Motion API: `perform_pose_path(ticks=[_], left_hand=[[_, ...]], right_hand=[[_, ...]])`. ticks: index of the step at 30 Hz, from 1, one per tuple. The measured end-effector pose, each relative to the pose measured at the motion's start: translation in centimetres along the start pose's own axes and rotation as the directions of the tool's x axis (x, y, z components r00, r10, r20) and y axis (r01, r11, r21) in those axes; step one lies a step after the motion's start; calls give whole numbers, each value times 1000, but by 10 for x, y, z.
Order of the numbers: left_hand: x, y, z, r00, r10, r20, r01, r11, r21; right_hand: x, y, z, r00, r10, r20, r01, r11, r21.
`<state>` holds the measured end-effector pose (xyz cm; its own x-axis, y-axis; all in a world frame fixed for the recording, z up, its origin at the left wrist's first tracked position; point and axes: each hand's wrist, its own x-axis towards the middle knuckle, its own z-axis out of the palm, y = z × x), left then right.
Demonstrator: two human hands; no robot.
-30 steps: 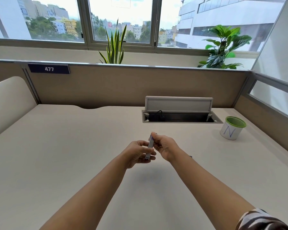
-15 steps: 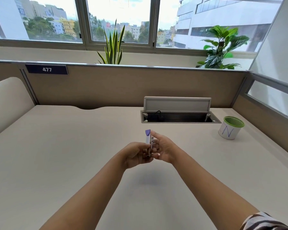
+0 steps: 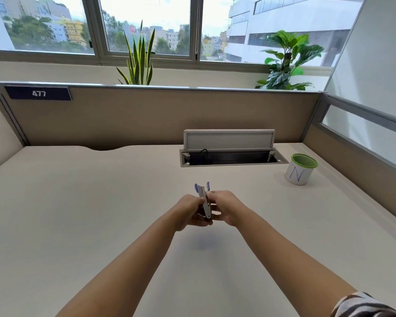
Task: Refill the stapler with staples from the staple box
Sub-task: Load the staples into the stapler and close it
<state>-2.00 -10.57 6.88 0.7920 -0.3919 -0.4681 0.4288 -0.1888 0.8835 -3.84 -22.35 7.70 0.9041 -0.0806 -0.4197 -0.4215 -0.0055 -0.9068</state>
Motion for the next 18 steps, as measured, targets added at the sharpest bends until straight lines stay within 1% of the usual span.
perform_pose_path(ticks=[2,5,7,9,11,14,16,18], left_hand=[[3,1,7,999,21,-28,-20,999,44],[8,1,14,998,55,-16,-54,998,43],[10,0,18,997,74,-3,-73,996,46],[12,-1,21,998,69,-4,-69,996,56],[14,-1,25,998,59,-6,-58,996,67],[17,2,32,998,59,6,-59,994,97],[21,3,39,998,68,12,-69,987,147],[25,4,45,997,82,13,-83,979,184]], right_hand=[[-1,1,-5,999,-33,-32,30,997,-67],[0,5,-11,994,-79,-70,63,975,-212],[1,7,-16,994,-88,-72,64,959,-276],[0,8,-22,993,-94,-65,68,944,-324],[1,10,-28,991,-119,-58,85,908,-410],[2,11,-34,966,-210,-153,76,793,-604],[4,13,-38,942,-249,-225,51,769,-638],[4,14,-43,928,-264,-262,37,766,-642]])
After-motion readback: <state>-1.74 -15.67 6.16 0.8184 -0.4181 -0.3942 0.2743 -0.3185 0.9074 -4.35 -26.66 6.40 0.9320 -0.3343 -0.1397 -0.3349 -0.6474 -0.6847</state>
